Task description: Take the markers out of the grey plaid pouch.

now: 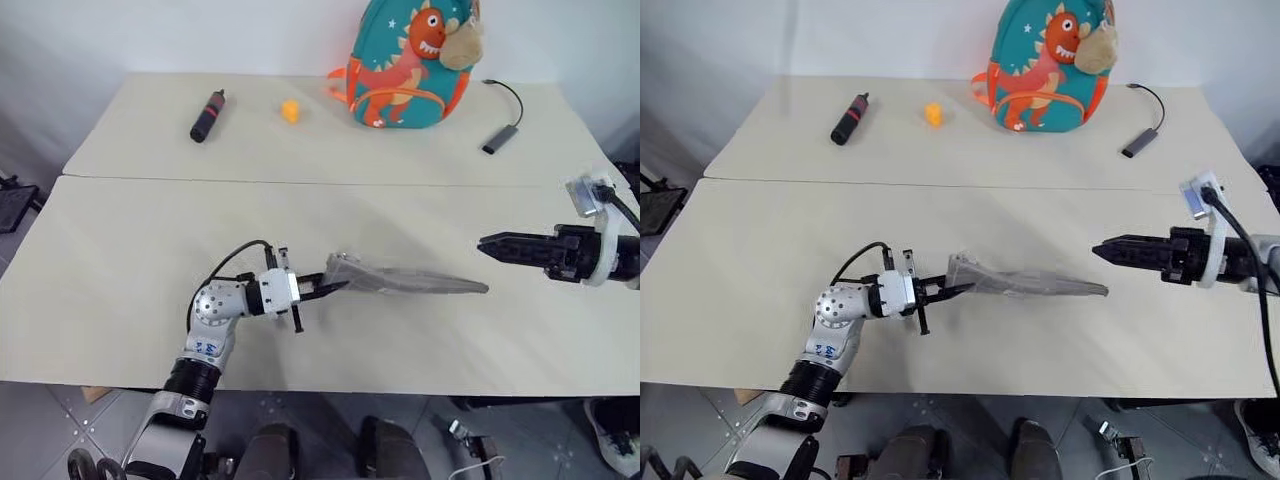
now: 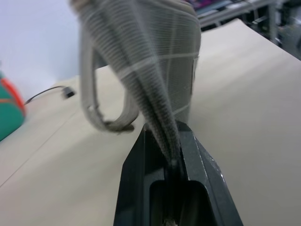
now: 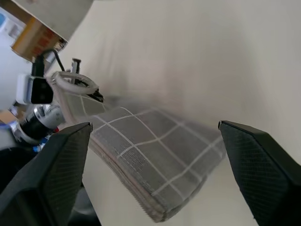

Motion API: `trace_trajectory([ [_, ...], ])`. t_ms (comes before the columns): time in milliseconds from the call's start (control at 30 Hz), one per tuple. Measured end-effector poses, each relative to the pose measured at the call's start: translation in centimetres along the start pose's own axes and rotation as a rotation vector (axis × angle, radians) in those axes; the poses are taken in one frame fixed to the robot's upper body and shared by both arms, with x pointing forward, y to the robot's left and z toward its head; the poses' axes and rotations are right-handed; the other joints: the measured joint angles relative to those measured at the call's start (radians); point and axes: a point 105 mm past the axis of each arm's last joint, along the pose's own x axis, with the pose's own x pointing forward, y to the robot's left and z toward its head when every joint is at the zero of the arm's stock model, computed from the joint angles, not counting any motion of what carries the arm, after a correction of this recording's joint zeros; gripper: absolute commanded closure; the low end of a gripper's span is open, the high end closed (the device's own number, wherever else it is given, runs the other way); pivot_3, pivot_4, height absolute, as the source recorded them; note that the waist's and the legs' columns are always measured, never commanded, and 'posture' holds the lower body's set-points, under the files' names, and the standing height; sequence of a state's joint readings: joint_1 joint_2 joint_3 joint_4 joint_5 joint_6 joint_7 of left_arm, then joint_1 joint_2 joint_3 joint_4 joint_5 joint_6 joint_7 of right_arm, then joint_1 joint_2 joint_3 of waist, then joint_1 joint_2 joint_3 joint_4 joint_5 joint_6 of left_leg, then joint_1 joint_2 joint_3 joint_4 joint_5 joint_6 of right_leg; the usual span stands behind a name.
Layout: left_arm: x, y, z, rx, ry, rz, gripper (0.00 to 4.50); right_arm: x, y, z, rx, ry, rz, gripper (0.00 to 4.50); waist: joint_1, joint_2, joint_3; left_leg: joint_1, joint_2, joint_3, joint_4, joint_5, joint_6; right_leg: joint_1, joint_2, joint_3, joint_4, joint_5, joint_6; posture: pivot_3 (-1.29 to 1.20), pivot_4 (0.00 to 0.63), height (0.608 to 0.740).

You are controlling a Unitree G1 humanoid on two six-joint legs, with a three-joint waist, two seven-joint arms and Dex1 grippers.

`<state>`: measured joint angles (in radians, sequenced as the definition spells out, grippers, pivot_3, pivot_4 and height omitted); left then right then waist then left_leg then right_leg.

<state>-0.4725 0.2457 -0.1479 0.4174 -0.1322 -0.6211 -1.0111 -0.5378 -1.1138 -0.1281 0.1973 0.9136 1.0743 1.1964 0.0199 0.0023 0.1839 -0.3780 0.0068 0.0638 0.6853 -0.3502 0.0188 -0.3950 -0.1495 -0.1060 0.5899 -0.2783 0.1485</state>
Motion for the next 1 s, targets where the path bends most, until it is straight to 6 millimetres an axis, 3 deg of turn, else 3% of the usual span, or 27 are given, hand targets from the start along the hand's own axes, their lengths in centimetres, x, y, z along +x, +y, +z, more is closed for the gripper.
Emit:
trace_trajectory([
  [267,1.2,-0.2,0.0,0.171,-0.003,-0.002,4.50,4.8,4.9,0.8,0.053,0.041,0.248,0.03,0.003,0.000,0.000,0.001,0.004,-0.001,0.001,0.001,-0.003,0.000,0.000,-0.001,0.001,0.002,-0.003,0.00,0.150,0.740],
  [400,1.8,-0.3,0.3,0.237,-0.010,-0.006,4.50,7.1,6.5,-0.5,0.125,0.116,0.304,0.03,0.008,0.001,0.000,0.001,0.005,-0.002,0.002,0.001,-0.003,0.000,0.000,-0.001,0.002,0.002,-0.004,0.00,0.150,0.740],
  [700,2.2,-0.9,0.0,0.303,0.003,-0.040,4.50,9.0,6.7,-3.5,0.243,0.211,0.296,0.03,0.005,0.006,-0.003,0.002,0.004,0.000,0.004,0.001,-0.002,0.000,0.001,-0.001,0.004,0.003,-0.004,0.00,0.150,0.740],
  [867,2.0,-0.9,-0.1,0.308,0.013,-0.042,4.50,9.6,8.0,-3.6,0.285,0.198,0.398,0.03,0.002,0.006,-0.003,0.002,0.005,0.000,0.004,0.001,-0.003,0.000,0.001,-0.001,0.005,0.003,-0.004,0.00,0.150,0.740],
  [1000,2.0,-1.1,-0.2,0.308,0.017,-0.052,4.50,11.3,9.1,-3.5,0.345,0.161,0.503,0.03,-0.001,0.006,-0.004,0.002,0.005,0.000,0.005,0.001,-0.003,0.000,0.001,-0.001,0.005,0.003,-0.005,0.00,0.150,0.740],
])
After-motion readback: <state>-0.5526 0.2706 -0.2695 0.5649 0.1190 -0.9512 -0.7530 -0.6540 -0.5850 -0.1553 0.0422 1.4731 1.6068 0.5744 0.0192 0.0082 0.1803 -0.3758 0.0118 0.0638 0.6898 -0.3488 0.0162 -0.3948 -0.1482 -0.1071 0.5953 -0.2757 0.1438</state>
